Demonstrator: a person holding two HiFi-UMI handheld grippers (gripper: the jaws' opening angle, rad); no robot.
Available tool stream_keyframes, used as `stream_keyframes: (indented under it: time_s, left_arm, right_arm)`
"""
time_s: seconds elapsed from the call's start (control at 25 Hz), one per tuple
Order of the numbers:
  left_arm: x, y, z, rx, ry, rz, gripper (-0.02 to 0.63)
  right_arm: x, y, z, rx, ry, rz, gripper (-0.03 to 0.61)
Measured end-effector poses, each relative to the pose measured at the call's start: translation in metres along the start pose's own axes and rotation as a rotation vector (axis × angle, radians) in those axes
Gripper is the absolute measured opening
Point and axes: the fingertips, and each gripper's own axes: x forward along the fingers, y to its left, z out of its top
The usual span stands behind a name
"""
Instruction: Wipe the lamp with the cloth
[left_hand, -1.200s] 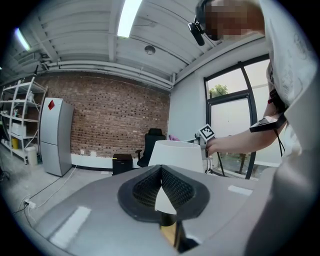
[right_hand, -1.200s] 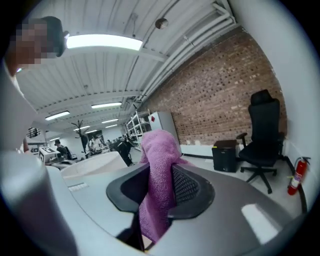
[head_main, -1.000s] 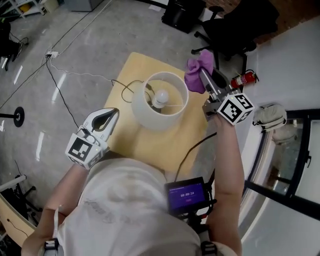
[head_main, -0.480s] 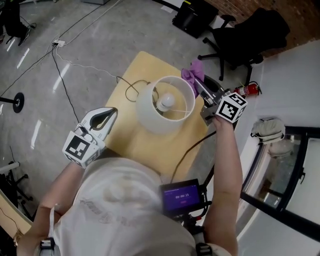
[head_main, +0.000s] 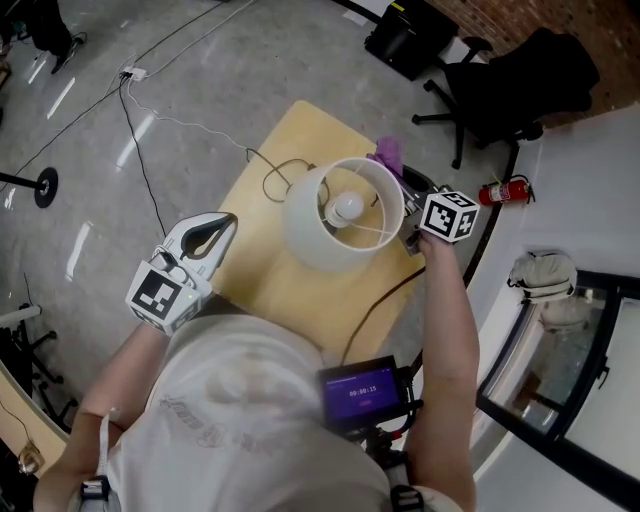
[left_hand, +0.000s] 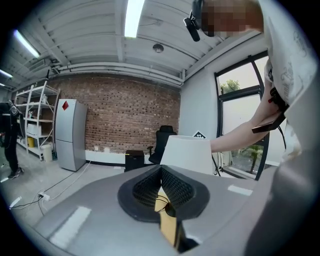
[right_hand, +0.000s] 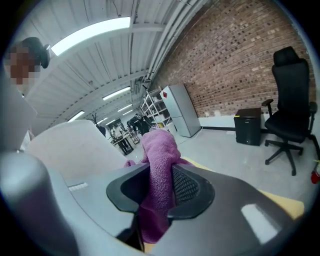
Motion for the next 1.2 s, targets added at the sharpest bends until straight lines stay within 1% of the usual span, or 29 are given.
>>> stream_keyframes:
  time_s: [0.08, 0.12, 0.2, 0.28, 0.36, 0.44, 0.52, 0.56, 0.68, 0.76, 0.8, 0.88, 0.96, 1.12, 1.2]
  left_arm:
    - [-0.002, 0.003, -0.001, 0.006, 0.002, 0.008, 0.002]
    - [-0.003, 0.004, -0.002, 0.004, 0.004, 0.012, 0.002]
    - [-0.004, 0.005, -0.003, -0.003, 0.006, 0.018, 0.002]
    - [-0.005, 0.006, -0.003, -0.003, 0.002, 0.019, 0.002]
    - [-0.006, 0.006, -0.004, -0.01, -0.001, 0.019, 0.002]
    - [-0.005, 0.005, -0.007, -0.012, 0.0, 0.016, 0.002]
    - [-0.004, 0.005, -0.009, -0.012, -0.001, 0.011, 0.002]
    - [-0.004, 0.006, -0.009, -0.012, -0.003, 0.009, 0.002]
    - [-0.005, 0.006, -0.007, -0.008, -0.012, 0.001, 0.002]
    - [-0.005, 0.006, -0.007, -0.014, -0.01, 0.001, 0.002]
    - [-0.005, 0.005, -0.008, -0.016, -0.009, 0.002, 0.002]
    - [-0.005, 0.004, -0.008, -0.015, -0.01, 0.0, 0.002]
    - [-0.006, 0.004, -0.008, -0.017, -0.009, -0.002, 0.002]
    - [-0.009, 0.007, -0.01, -0.029, -0.008, 0.001, 0.002]
    - [-0.01, 0.011, -0.01, -0.043, -0.008, 0.007, 0.002]
  right_arm:
    - [0.005, -0.012, -0.012, 0.004, 0.033, -0.039, 0.124]
    - [0.007, -0.018, -0.019, -0.011, 0.06, -0.069, 0.124]
    - [0.008, -0.027, -0.028, -0.076, 0.125, -0.137, 0.124]
    - [0.008, -0.031, -0.028, -0.158, 0.174, -0.194, 0.124]
    - [0.006, -0.03, -0.015, -0.214, 0.174, -0.226, 0.124]
    - [0.0, -0.023, 0.011, -0.238, 0.121, -0.22, 0.124]
    - [-0.007, -0.006, 0.045, -0.257, 0.041, -0.17, 0.124]
    - [-0.011, 0.008, 0.064, -0.27, -0.004, -0.129, 0.124]
    - [-0.025, 0.062, 0.119, -0.35, -0.135, 0.044, 0.124]
    - [-0.031, 0.097, 0.145, -0.41, -0.189, 0.156, 0.124]
    - [-0.032, 0.11, 0.152, -0.43, -0.199, 0.203, 0.124]
    - [-0.028, 0.127, 0.155, -0.456, -0.178, 0.279, 0.124]
    - [-0.019, 0.133, 0.144, -0.46, -0.117, 0.329, 0.124]
    - [0.0, 0.127, 0.111, -0.418, 0.019, 0.382, 0.123]
    - [0.01, 0.121, 0.097, -0.414, 0.07, 0.389, 0.121]
